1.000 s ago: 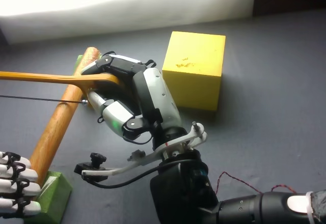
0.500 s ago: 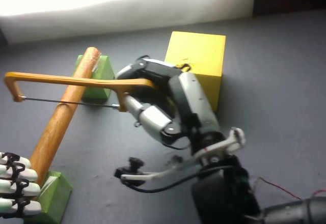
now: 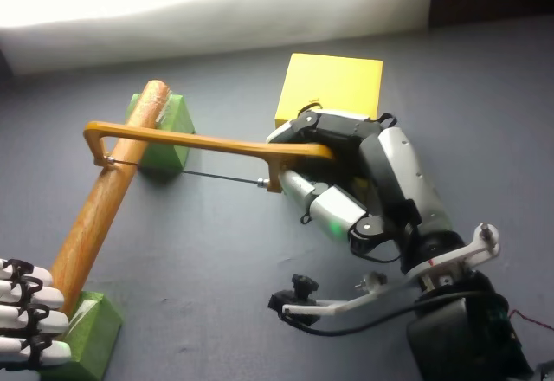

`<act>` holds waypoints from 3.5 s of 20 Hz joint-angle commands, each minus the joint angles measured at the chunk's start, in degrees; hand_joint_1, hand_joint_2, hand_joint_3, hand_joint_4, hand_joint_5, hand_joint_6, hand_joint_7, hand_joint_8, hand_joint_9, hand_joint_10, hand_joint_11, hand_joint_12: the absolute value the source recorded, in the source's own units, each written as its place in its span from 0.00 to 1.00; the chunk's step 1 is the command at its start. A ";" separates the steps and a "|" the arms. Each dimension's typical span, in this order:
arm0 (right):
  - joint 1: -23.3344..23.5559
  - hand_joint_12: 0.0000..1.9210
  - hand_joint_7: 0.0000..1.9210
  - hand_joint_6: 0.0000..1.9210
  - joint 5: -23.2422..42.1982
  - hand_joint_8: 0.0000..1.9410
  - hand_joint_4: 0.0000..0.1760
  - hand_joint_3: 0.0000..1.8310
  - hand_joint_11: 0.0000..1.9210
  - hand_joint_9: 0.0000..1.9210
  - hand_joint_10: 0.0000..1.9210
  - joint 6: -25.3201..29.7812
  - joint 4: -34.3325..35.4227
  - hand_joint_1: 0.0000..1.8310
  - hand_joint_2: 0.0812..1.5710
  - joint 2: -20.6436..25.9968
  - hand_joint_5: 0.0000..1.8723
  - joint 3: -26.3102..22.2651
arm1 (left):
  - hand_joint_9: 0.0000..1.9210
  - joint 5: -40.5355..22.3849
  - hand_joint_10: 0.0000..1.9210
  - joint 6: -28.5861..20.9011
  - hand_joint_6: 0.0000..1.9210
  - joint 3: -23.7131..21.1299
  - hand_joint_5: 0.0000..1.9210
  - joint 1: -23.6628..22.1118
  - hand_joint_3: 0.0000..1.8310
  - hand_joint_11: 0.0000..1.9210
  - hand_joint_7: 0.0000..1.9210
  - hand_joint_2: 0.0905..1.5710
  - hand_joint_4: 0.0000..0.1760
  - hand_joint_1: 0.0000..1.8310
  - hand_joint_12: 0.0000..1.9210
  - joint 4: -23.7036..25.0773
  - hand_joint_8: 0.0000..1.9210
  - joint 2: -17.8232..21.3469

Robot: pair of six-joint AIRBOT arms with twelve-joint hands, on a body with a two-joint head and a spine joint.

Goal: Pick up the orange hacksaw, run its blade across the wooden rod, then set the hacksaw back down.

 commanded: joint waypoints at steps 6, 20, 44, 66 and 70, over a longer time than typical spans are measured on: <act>4.30 0.73 0.46 0.47 8.58 0.62 0.00 0.00 0.42 0.48 0.68 0.24 -5.35 0.75 0.71 2.28 0.47 -2.98 | 0.00 -0.05 0.00 -0.11 0.00 0.46 0.02 -0.35 0.00 0.01 0.00 0.69 0.00 0.07 0.01 -1.84 0.00 0.53; -11.07 0.77 0.46 0.46 14.33 0.62 0.00 0.00 0.40 0.46 0.70 1.37 -5.19 0.75 0.71 17.58 0.48 -20.41 | 0.00 -1.26 0.00 0.12 0.00 1.59 0.01 -2.30 0.00 0.00 0.00 0.69 0.00 0.07 0.01 -5.55 0.00 0.80; -21.61 0.79 0.43 0.62 16.84 0.63 0.00 0.00 0.29 0.41 0.75 4.06 -7.14 0.74 0.75 10.70 0.40 -17.98 | 0.01 -8.18 0.00 17.87 0.00 4.44 0.02 -4.53 0.00 0.00 0.01 0.71 0.00 0.09 0.06 -29.45 0.00 -2.92; -13.14 0.16 0.04 0.00 7.34 0.00 0.00 0.00 0.00 0.02 0.00 0.36 -17.89 0.32 0.53 20.28 0.05 -17.81 | 0.02 -25.55 0.00 27.57 0.00 3.74 0.03 -3.69 0.00 0.03 0.01 0.71 0.00 0.07 0.01 -44.06 0.00 -5.78; -7.29 0.41 0.15 0.01 -4.30 0.01 0.00 0.00 0.00 0.12 0.02 -0.56 -27.63 0.31 0.55 25.49 0.13 -16.66 | 0.05 -26.46 0.00 27.32 0.00 3.34 0.06 -3.39 0.00 0.00 0.04 0.71 0.01 0.07 0.15 -44.88 0.00 -5.58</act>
